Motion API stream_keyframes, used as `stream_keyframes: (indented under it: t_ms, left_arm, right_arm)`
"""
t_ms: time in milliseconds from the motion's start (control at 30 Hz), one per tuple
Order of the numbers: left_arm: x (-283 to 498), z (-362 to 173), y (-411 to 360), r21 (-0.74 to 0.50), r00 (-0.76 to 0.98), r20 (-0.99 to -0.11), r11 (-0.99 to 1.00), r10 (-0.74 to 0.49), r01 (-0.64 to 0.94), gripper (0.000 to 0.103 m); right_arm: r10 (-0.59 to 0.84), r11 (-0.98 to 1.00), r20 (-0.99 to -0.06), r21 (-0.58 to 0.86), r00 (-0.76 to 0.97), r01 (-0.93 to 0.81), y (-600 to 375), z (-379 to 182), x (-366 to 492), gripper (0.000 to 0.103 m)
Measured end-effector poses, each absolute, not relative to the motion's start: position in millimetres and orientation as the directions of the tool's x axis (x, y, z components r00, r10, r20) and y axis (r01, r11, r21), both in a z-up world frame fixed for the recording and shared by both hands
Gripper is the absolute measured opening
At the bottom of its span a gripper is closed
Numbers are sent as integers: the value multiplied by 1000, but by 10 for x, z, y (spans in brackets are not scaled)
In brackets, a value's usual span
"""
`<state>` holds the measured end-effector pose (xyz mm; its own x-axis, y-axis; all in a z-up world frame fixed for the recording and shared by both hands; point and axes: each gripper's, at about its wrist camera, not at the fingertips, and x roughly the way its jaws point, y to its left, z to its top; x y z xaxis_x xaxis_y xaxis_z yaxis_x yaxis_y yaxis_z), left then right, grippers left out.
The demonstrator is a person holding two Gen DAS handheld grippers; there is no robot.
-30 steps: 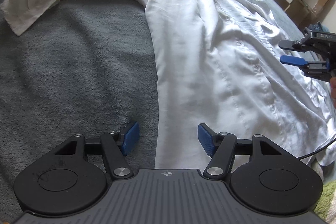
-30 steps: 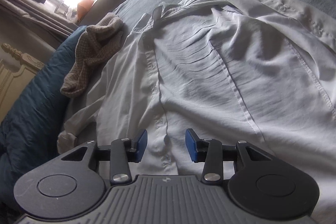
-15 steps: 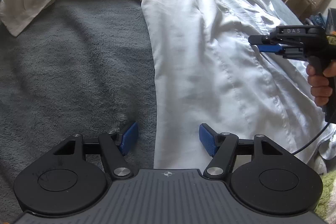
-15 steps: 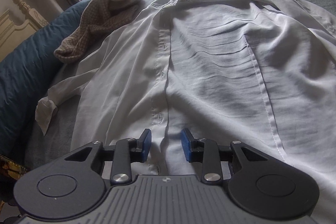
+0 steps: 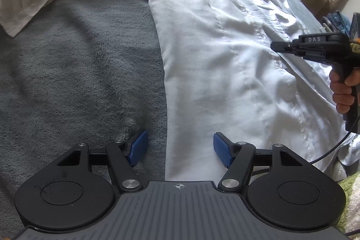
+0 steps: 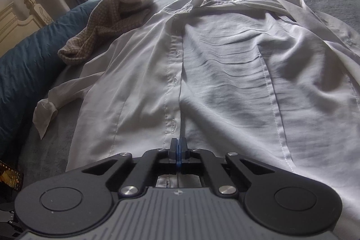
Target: Fold clothes
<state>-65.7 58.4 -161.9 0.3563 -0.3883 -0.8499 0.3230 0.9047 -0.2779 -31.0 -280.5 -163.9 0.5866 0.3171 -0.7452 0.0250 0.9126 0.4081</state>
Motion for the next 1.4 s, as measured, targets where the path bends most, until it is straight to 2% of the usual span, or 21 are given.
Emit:
stream_keyframes:
  t_ms: [300, 467, 533, 600, 700, 800, 1000, 1133, 1200, 1300, 1400]
  left_arm:
    - [-616, -1645, 583, -291, 337, -852, 898, -400, 330, 65]
    - [-602, -1653, 582, -294, 324, -854, 892, -406, 342, 65]
    - [-594, -1654, 584, -296, 319, -855, 890, -409, 347, 66]
    - [-587, -1655, 590, -299, 313, -856, 887, -412, 352, 66]
    - [-576, -1660, 613, -309, 305, -855, 884, -420, 352, 66]
    - [-561, -1667, 619, -314, 294, -857, 881, -423, 354, 66]
    - [-522, -1684, 642, -328, 269, -860, 874, -433, 357, 66]
    - [-503, -1692, 634, -329, 254, -864, 870, -434, 366, 67]
    - [-497, -1695, 622, -326, 248, -867, 869, -432, 373, 70]
    - [-488, -1698, 604, -322, 240, -871, 866, -429, 383, 73]
    - [-478, -1701, 586, -317, 231, -875, 863, -426, 394, 73]
  right_arm:
    - [270, 941, -777, 338, 568, 15, -2787, -1552, -344, 1]
    - [300, 921, -708, 389, 639, -1, -2895, -1215, -173, 3]
    - [334, 889, -676, 458, 657, 20, -3020, -1142, 95, 8]
    - [374, 844, -644, 534, 667, 42, -3157, -1150, 422, 20]
    - [374, 809, -632, 580, 679, 95, -3244, -1262, 822, 33]
    - [362, 779, -628, 610, 689, 147, -3307, -1378, 1192, 36]
    - [336, 706, -622, 663, 707, 248, -3433, -1611, 1932, 36]
    - [310, 620, -624, 705, 718, 345, -3679, -1681, 1911, 36]
    - [325, 566, -643, 720, 694, 401, -3817, -1791, 1922, 36]
    - [264, 619, -714, 641, 649, 454, -3886, -1898, 2020, 35]
    - [213, 658, -719, 606, 662, 447, -3921, -1947, 2185, 32]
